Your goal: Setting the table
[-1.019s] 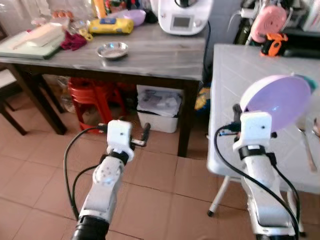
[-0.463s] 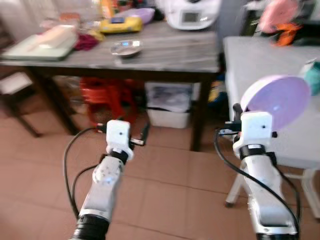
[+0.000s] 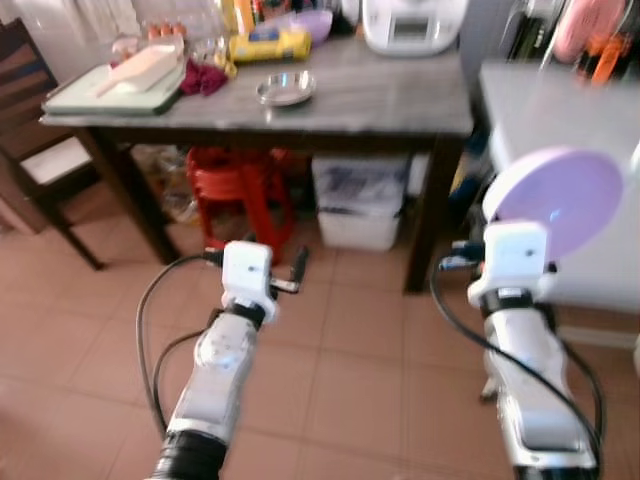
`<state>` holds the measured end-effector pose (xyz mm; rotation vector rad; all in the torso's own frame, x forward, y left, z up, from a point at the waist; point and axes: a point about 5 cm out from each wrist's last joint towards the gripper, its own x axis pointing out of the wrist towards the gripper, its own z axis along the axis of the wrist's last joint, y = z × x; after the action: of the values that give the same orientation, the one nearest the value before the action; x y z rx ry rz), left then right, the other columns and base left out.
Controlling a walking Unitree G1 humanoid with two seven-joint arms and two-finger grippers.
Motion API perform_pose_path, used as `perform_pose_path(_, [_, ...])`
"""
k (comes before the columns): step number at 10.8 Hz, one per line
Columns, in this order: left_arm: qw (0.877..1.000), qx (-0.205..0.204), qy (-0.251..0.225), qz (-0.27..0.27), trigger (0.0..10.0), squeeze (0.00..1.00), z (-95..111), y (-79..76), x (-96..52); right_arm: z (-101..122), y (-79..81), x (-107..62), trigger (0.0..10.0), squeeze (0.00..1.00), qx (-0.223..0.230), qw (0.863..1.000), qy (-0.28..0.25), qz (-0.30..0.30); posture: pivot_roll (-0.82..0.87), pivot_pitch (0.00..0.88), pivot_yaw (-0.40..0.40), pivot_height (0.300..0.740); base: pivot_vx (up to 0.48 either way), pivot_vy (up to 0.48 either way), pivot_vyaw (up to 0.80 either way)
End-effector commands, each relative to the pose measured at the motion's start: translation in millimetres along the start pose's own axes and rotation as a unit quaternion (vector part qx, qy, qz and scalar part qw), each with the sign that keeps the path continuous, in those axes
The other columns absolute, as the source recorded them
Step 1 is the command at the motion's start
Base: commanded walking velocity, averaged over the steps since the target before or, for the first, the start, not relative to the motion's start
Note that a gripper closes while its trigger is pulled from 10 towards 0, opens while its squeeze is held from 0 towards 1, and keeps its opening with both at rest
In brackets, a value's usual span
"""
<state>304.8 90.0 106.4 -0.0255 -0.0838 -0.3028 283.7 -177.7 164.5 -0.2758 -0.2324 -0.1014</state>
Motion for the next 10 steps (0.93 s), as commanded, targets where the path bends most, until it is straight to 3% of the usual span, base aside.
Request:
perform_pose_path(1, [1.0,0.008,-0.003,0.004,10.0,0.0,2.3,6.0,1.1,5.0,3.4,1.5,10.0,0.0,0.008,1.0,-0.012,0.001,-0.17,0.062,0.084,0.74,0.0,0.398,0.0])
perform_pose_path(5, [1.0,0.008,-0.007,0.009,10.0,0.0,3.7,6.0,2.9,6.2,5.8,5.7,10.0,0.0,0.009,1.0,-0.017,0.005,-0.17,0.053,0.08,0.74,0.0,0.385,0.0])
perform_pose_path(10, [0.999,0.004,-0.038,-0.005,10.0,0.0,12.0,8.0,4.0,5.6,5.4,7.5,10.0,0.0,0.007,1.0,-0.02,0.006,-0.17,0.045,0.079,0.74,0.064,0.0,0.0])
